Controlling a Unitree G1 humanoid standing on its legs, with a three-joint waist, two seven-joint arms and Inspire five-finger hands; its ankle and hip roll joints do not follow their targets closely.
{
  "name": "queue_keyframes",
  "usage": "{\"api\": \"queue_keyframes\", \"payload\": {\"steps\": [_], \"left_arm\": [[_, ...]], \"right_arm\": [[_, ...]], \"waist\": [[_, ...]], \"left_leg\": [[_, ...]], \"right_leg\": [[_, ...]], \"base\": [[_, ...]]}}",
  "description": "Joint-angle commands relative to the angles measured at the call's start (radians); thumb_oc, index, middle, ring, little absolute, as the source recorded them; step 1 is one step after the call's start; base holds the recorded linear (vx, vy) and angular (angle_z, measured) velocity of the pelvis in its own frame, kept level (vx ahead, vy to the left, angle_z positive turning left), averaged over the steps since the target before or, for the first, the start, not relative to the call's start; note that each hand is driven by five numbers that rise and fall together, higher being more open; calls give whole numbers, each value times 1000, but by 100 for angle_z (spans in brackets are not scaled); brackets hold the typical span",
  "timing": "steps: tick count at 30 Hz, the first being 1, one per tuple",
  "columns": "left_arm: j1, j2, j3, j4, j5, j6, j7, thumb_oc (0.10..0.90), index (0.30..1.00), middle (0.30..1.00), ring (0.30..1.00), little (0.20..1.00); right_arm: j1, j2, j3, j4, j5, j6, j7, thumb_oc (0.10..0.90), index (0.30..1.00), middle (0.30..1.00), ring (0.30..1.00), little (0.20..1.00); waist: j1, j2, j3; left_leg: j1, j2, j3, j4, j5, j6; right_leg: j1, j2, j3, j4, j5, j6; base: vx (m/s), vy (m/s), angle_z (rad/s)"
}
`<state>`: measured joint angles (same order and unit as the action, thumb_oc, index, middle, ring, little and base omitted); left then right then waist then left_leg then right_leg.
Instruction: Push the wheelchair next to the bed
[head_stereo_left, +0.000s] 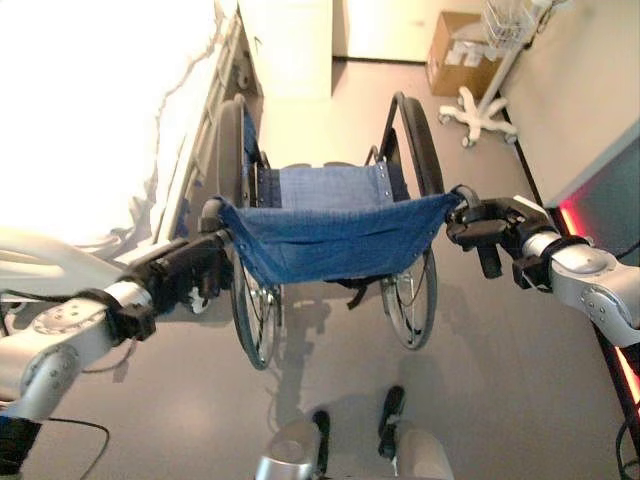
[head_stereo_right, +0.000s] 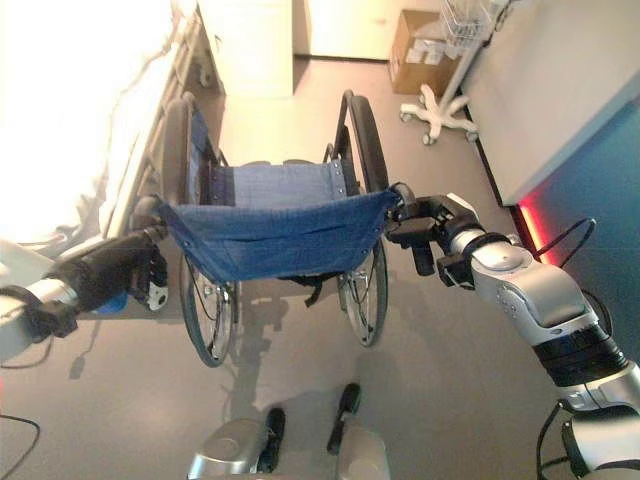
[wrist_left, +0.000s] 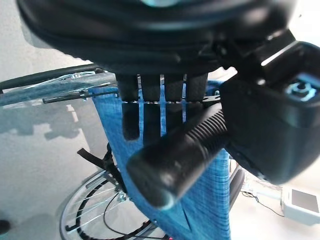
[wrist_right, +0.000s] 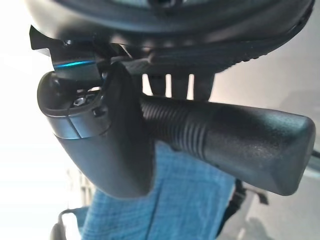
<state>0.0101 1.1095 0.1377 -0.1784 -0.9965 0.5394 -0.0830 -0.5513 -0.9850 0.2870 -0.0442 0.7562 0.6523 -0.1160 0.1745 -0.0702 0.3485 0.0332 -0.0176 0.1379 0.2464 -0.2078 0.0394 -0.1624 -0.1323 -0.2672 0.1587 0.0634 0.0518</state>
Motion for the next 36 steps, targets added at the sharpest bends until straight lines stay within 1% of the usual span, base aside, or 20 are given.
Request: {"api": "queue_keyframes", "payload": {"steps": [1, 3, 5, 8, 9, 11, 16, 17, 18, 21, 23, 24, 26, 27, 30, 31, 32, 33, 35, 36], "left_arm": [[-155, -26, 48, -3, -16, -162, 61, 400, 300, 300, 300, 300], [-145, -36, 57, -11, -18, -162, 68, 400, 300, 300, 300, 300], [-140, -45, 65, -15, -21, -155, 72, 400, 300, 300, 300, 300], [-112, -47, 85, -11, -12, -156, 63, 400, 300, 300, 300, 300], [-86, -44, 98, -8, -20, -167, 59, 400, 300, 300, 300, 300], [-68, -50, 103, 0, -17, -179, 48, 400, 300, 300, 300, 300], [-28, -79, 108, -4, 13, -191, 37, 400, 300, 300, 300, 300], [-18, -84, 118, -4, 20, -191, 29, 400, 300, 300, 300, 300], [-13, -86, 120, -5, 27, -190, 25, 400, 300, 300, 300, 300], [-1, -87, 136, 1, 52, -190, -3, 400, 300, 300, 300, 300], [-9, -69, 142, 14, 52, -189, -20, 400, 300, 300, 300, 300], [-24, -49, 141, 24, 45, -185, -32, 400, 300, 300, 300, 300], [-53, -27, 133, 38, 38, -169, -48, 400, 300, 300, 300, 300], [-67, -21, 125, 44, 43, -163, -56, 400, 300, 300, 300, 300], [-127, 14, 96, 61, 57, -131, -89, 400, 300, 300, 300, 300], [-137, 22, 91, 62, 53, -124, -94, 400, 300, 300, 300, 300], [-154, 35, 86, 66, 46, -112, -104, 400, 300, 300, 300, 300], [-162, 43, 83, 68, 36, -106, -106, 400, 300, 300, 300, 300], [-178, 60, 76, 75, 20, -97, -111, 400, 300, 300, 300, 300], [-187, 75, 69, 78, 8, -97, -112, 400, 300, 300, 300, 300]], "right_arm": [[-90, -84, 8, -118, 75, -139, 132, 400, 300, 300, 300, 300], [-91, -82, 16, -124, 81, -143, 121, 400, 300, 300, 300, 300], [-85, -66, 14, -127, 76, -146, 123, 400, 300, 300, 300, 300], [-102, -48, 32, -131, 53, -129, 138, 400, 300, 300, 300, 300], [-118, -39, 52, -125, 39, -124, 147, 400, 300, 300, 300, 300], [-132, -27, 73, -109, 33, -128, 143, 400, 300, 300, 300, 300], [-91, -18, 71, -108, 12, -154, 160, 400, 300, 300, 300, 300], [-72, -11, 63, -110, 0, -159, 164, 400, 300, 300, 300, 300], [-59, -3, 58, -111, -9, -163, 164, 400, 300, 300, 300, 300], [-41, 23, 50, -111, -20, -166, 152, 400, 300, 300, 300, 300], [-51, 41, 59, -105, -14, -164, 135, 400, 300, 300, 300, 300], [-44, 52, 57, -103, -13, -167, 128, 400, 300, 300, 300, 300], [-21, 63, 43, -105, -18, -170, 123, 400, 300, 300, 300, 300], [-14, 66, 42, -103, -16, -174, 117, 400, 300, 300, 300, 300], [-4, 71, 28, -101, 1, -186, 104, 400, 300, 300, 300, 300], [-3, 69, 24, -106, 8, -181, 102, 400, 300, 300, 300, 300], [-3, 66, 21, -122, 24, -164, 94, 400, 300, 300, 300, 300], [0, 66, 22, -127, 26, -158, 93, 400, 300, 300, 300, 300], [8, 71, 24, -136, 17, -146, 94, 400, 300, 300, 300, 300], [16, 66, 20, -145, 10, -140, 98, 400, 300, 300, 300, 300]], "waist": [[-106, 19, -155], [-105, 16, -148], [-94, 20, -131], [-68, 29, -113], [-53, 40, -114], [-33, 56, -113], [2, 91, -123], [13, 98, -126], [16, 95, -123], [36, 101, -136], [43, 90, -149], [47, 86, -149], [59, 69, -159], [61, 62, -163], [60, 45, -178], [59, 40, -183], [53, 30, -192], [49, 35, -200], [35, 34, -202], [29, 42, -204]], "left_leg": [[-78, 37, -98, 416, 255, -123], [-147, 39, -89, 534, 282, -124], [-231, 32, -91, 543, 272, -110], [-237, 9, -85, 419, 260, -94], [-230, 22, -61, 282, 298, -101], [-258, 31, -31, 133, 357, -119], [-331, 68, 38, -138, 508, -166], [-345, 62, 53, -221, 527, -173], [-339, 52, 58, -253, 530, -170], [-345, 38, 42, -249, 511, -154], [-323, 22, 30, -230, 444, -138], [-323, 24, 57, -181, 397, -104], [-323, -1, 50, -113, 334, -64], [-316, -10, 51, -101, 317, -49], [-281, -53, 34, -76, 273, -4], [-277, -62, 35, -72, 264, 5], [-267, -82, 33, -65, 249, 18], [-262, -82, 32, -66, 244, 21], [-252, -95, 30, -56, 229, 26], [-258, -92, 27, -48, 229, 21]], "right_leg": [[44, 32, -4, -45, -16, 5], [71, 37, -10, -47, -32, -19], [101, 50, -9, -46, -45, -29], [146, 67, 5, -48, -59, -18], [176, 89, 4, -55, -78, -18], [222, 115, 2, -76, -103, -24], [313, 181, -10, -110, -158, -46], [342, 198, -2, -111, -173, -46], [359, 198, 3, -107, -189, -46], [384, 219, 26, -70, -237, -55], [390, 207, 32, -20, -283, -47], [389, 201, 20, 27, -307, -43], [400, 184, 19, 101, -329, -21], [395, 174, 12, 147, -313, -6], [339, 128, 3, 375, -198, 59], [329, 125, 9, 417, -158, 79], [305, 130, 30, 469, -85, 113], [286, 139, 41, 482, -54, 119], [268, 115, 37, 455, -88, 103], [261, 109, 29, 397, -124, 79]], "base": [[267, -216, 1], [197, -156, 11], [253, -101, -2], [269, 11, -5], [323, 49, -4], [360, 46, -9], [383, 35, -11], [477, 45, 18], [454, 42, 5], [450, 38, -15], [433, 49, -47], [394, 64, -56], [406, 85, -57], [399, 101, -57], [394, 161, -7], [355, 169, 31], [305, 156, 46], [302, 148, 64], [205, 78, 56], [166, 37, 19]]}}
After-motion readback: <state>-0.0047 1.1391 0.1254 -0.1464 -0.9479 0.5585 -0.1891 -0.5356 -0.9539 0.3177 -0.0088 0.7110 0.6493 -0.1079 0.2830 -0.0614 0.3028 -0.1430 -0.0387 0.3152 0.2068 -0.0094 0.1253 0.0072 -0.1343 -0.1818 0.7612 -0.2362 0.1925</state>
